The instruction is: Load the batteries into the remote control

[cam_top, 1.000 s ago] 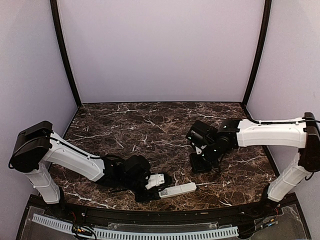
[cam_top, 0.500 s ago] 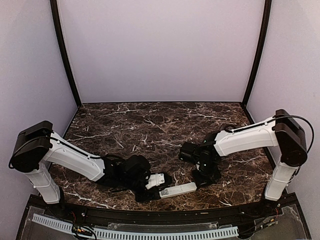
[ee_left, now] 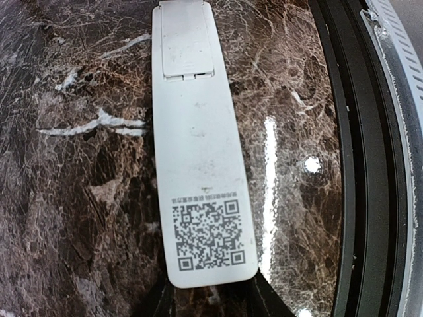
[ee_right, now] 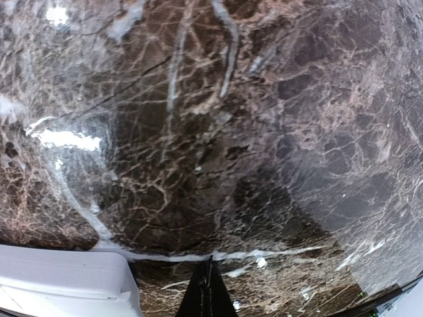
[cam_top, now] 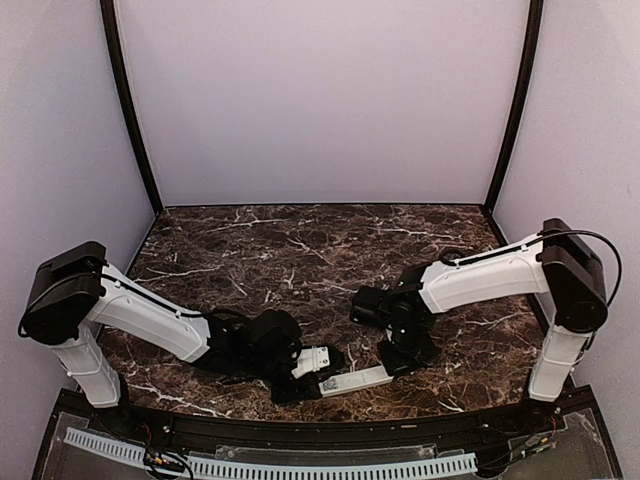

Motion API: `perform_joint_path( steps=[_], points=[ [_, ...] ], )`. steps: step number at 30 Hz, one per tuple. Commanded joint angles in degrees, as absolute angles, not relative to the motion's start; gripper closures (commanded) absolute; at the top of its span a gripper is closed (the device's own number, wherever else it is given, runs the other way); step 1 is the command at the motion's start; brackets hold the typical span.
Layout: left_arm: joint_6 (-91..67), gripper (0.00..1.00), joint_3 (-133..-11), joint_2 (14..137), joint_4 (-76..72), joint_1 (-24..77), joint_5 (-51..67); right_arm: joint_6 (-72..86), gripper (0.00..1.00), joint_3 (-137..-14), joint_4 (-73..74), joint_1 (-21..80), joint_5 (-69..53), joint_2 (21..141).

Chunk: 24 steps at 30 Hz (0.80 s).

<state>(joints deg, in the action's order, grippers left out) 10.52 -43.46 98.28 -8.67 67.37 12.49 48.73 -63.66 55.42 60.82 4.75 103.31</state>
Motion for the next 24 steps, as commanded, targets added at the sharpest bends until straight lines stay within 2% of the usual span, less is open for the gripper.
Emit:
perform_joint_path(
  steps=[1,9,24],
  points=[
    [10.8,0.65,-43.5,99.6,-6.0,67.3,13.2,49.4,1.0,-65.4,52.5,62.4,3.8,105.9],
    [10.8,0.65,-43.5,99.6,-6.0,67.2,13.2,50.0,1.0,-70.0,51.5,65.4,1.6,109.9],
    [10.8,0.65,-43.4,99.4,-6.1,67.2,13.3,50.5,1.0,-63.4,55.9,62.2,6.4,104.4]
  ],
)
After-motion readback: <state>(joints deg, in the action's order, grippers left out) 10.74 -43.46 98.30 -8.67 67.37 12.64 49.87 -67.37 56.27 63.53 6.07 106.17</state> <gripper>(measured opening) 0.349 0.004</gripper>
